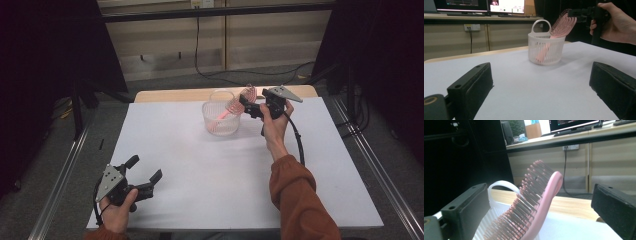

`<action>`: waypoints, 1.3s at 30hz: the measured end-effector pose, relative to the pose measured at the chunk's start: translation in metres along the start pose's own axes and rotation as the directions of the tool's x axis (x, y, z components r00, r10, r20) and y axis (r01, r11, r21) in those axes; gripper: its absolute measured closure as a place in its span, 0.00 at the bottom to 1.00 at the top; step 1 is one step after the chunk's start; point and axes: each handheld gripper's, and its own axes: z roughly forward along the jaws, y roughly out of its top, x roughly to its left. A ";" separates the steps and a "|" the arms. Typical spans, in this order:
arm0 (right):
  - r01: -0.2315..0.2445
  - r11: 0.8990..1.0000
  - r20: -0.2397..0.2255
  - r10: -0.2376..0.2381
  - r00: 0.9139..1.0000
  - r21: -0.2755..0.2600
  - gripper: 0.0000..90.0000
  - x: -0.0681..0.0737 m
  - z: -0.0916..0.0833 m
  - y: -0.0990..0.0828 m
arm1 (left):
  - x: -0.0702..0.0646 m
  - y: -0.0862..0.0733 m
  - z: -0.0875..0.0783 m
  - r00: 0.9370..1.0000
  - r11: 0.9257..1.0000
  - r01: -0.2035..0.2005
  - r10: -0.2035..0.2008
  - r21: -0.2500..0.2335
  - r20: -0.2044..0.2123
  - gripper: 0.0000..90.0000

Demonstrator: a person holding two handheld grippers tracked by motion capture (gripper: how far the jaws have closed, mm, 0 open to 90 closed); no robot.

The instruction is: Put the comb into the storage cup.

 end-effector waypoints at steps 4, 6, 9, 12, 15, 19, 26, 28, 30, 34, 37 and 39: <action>0.022 0.999 -0.005 -0.022 1.000 -0.025 0.00 0.002 -0.003 0.003 | 0.001 0.000 0.000 1.000 1.000 -0.001 0.001 0.000 -0.006 0.05; 0.033 0.999 -0.009 -0.033 0.999 -0.026 0.00 0.003 -0.005 0.005 | 0.001 0.000 0.000 1.000 1.000 0.003 -0.003 0.000 -0.008 0.05; 0.054 0.998 0.011 -0.054 0.999 -0.024 0.00 0.004 -0.007 0.007 | 0.001 -0.001 0.001 1.000 1.000 0.010 -0.010 0.000 -0.012 0.05; 0.049 0.998 0.004 -0.049 0.999 -0.028 0.00 0.005 -0.009 0.009 | 0.002 -0.001 0.000 1.000 1.000 0.004 -0.004 0.007 -0.018 0.05; 0.031 0.998 -0.022 -0.032 0.999 -0.059 0.00 0.008 -0.014 0.014 | 0.002 -0.002 0.000 1.000 1.000 0.011 -0.011 0.009 -0.019 0.05; 0.033 0.997 -0.028 -0.035 0.999 -0.069 0.00 0.011 -0.019 0.019 | 0.002 -0.002 0.000 1.000 1.000 0.005 -0.005 0.011 -0.018 0.05; 0.043 0.999 -0.050 -0.044 0.998 -0.024 0.00 0.012 -0.026 0.018 | 0.003 -0.002 -0.001 1.000 1.000 0.011 -0.011 0.005 -0.021 0.05; 0.054 0.998 -0.045 -0.055 0.997 -0.024 0.00 0.011 -0.029 0.020 | 0.002 -0.001 -0.001 1.000 1.000 0.015 -0.015 0.001 -0.018 0.05; 0.058 0.998 -0.039 -0.059 0.998 -0.024 0.00 0.011 -0.032 0.020 | 0.002 -0.001 -0.002 1.000 1.000 0.006 -0.006 0.003 -0.014 0.05; 0.081 0.997 -0.039 -0.081 0.996 -0.012 0.00 0.011 -0.038 0.019 | 0.000 0.000 -0.002 1.000 1.000 -0.009 0.009 -0.001 -0.008 0.05; 0.088 0.996 -0.037 -0.088 0.995 -0.011 0.00 0.011 -0.043 0.017 | -0.002 0.000 -0.003 1.000 1.000 -0.027 0.027 0.006 -0.007 0.05; 0.094 0.996 -0.036 -0.094 0.995 -0.002 0.00 0.011 -0.046 0.015 | -0.002 0.000 -0.002 1.000 1.000 -0.022 0.022 0.008 0.000 0.05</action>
